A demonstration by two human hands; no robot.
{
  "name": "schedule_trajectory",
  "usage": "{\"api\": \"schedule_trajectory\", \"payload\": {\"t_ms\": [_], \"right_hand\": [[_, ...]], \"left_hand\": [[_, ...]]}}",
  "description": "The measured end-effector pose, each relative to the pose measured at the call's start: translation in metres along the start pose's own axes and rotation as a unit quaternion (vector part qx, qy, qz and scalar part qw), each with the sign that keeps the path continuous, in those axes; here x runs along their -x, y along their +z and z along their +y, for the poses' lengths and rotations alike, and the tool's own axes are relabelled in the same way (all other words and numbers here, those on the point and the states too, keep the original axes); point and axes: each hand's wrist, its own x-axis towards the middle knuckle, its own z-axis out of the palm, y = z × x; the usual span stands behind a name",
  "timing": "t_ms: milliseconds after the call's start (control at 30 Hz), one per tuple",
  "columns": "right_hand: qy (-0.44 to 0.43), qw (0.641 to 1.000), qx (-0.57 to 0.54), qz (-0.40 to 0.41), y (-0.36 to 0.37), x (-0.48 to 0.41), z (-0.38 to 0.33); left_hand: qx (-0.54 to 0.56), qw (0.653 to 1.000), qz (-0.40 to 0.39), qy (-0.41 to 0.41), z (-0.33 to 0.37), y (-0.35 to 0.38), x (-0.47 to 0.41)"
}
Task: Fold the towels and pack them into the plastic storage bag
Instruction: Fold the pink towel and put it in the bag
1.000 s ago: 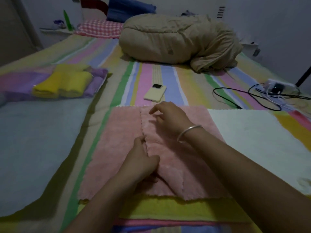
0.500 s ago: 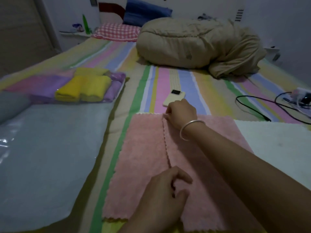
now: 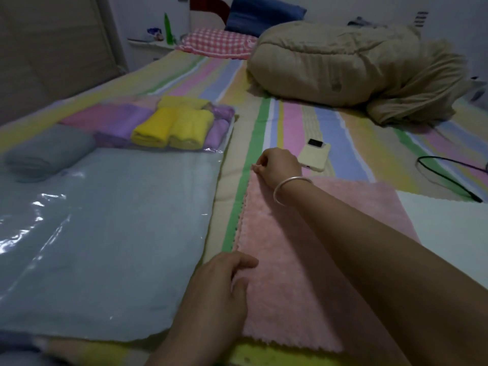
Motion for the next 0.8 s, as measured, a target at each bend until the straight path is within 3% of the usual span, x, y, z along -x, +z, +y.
{"api": "schedule_trajectory", "payload": {"t_ms": [133, 300, 400, 467, 533, 667, 800], "right_hand": [[0.01, 1.0, 0.024, -0.011, 0.013, -0.002, -0.003], [-0.043, 0.997, -0.066, -0.012, 0.011, 0.014, 0.008], [-0.107, 0.99, -0.092, 0.001, -0.005, 0.039, 0.028], [-0.123, 0.992, -0.023, -0.017, -0.02, 0.057, 0.054], [-0.095, 0.99, 0.081, -0.071, -0.033, 0.078, 0.087], [0.03, 0.978, 0.16, -0.127, -0.058, 0.117, 0.155], [0.119, 0.981, 0.116, -0.102, -0.084, 0.144, 0.193]], "left_hand": [[-0.027, 0.999, 0.029, -0.016, -0.005, 0.0, 0.0], [-0.065, 0.997, 0.038, -0.027, 0.004, 0.001, 0.003], [-0.195, 0.98, 0.022, -0.042, 0.02, 0.008, 0.009], [-0.267, 0.963, 0.044, -0.003, 0.031, 0.022, 0.011], [-0.267, 0.958, 0.076, 0.069, 0.041, 0.042, 0.008], [-0.229, 0.961, 0.011, 0.154, 0.069, 0.081, -0.008], [-0.259, 0.956, -0.073, 0.117, 0.061, 0.11, -0.011]]}}
